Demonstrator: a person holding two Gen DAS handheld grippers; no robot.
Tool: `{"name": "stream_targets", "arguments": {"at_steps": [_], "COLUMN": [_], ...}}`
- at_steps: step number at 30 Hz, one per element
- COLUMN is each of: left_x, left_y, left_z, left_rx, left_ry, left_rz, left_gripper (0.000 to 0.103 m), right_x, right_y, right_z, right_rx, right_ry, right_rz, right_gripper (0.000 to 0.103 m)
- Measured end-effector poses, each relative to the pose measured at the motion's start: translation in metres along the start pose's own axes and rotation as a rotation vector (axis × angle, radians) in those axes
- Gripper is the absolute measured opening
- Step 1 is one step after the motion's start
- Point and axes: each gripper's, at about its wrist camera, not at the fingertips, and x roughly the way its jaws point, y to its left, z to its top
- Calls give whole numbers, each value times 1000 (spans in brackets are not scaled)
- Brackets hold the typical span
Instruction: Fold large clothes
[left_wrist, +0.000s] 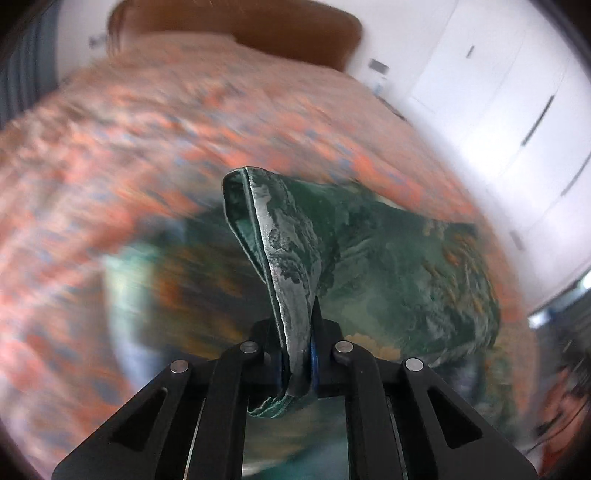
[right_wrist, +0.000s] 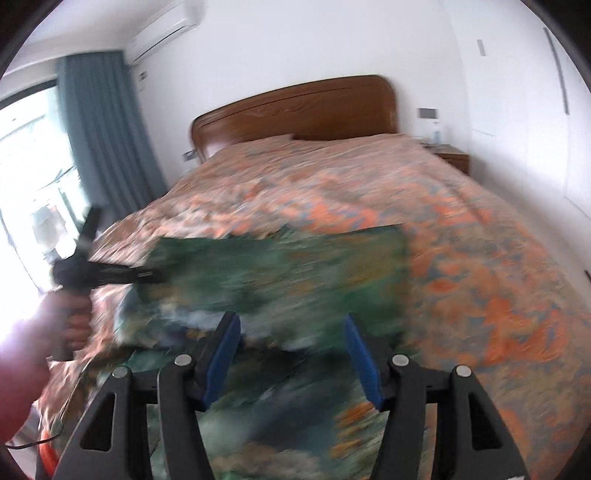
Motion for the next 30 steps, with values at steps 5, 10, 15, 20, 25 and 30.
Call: {"name": "stream_targets", "arguments": {"at_steps": [5,10,15,20,25,30], "left_x": [17,35,50,24,-13,24], "left_y": [11,14,12,7,-2,0], "left_z": [-17,-39,-48,-49,-65,-76], "left_rx": [17,20,35,63,114,123], "left_ry": [73,77,76,22,-57,53], "left_rz": [38,77,101,136,128,277], "left_gripper": [9,11,15,48,85,87], "right_x": [34,128,222,209,152,162], "right_y": [-8,5,-4,0,18,12], "right_z": [49,57,12,22,31,-1], "right_rx": [-46,-97,-90,-73,-133,-118], "right_ry": [21,144,408,372,308,377], "right_rz": [11,30,-32,-50,4,-19], "right_gripper": [60,60,60,60,60,60]}}
